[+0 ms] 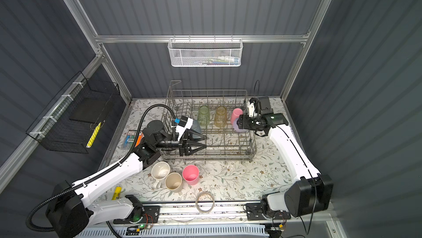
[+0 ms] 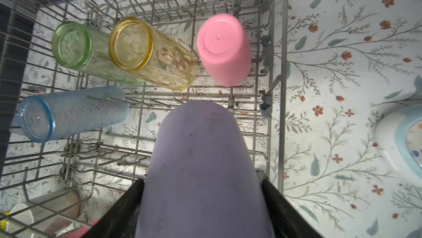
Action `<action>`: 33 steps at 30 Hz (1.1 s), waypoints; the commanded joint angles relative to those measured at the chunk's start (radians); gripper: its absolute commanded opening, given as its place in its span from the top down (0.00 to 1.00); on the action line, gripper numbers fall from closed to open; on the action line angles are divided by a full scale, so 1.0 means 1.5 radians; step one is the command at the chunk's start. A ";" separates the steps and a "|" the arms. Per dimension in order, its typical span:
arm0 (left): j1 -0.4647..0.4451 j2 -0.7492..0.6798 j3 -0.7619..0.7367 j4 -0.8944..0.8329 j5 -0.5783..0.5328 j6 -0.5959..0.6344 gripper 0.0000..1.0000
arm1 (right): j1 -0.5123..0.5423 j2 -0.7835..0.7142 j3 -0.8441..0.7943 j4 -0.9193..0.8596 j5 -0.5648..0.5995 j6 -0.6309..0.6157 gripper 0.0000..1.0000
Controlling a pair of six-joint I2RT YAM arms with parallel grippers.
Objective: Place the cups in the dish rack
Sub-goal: 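Lower the lavender cup upside down into the rack beside the pink cup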
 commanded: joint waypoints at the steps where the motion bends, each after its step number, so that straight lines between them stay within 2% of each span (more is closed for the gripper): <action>1: 0.002 -0.014 -0.009 -0.018 -0.003 0.024 0.48 | 0.009 0.022 0.031 -0.024 0.057 -0.018 0.51; 19: 0.002 -0.005 -0.010 -0.033 0.001 0.042 0.48 | 0.018 0.122 0.068 -0.018 0.101 -0.028 0.48; 33: 0.003 -0.007 -0.014 -0.045 -0.004 0.054 0.49 | 0.018 0.158 0.085 -0.011 0.112 -0.026 0.48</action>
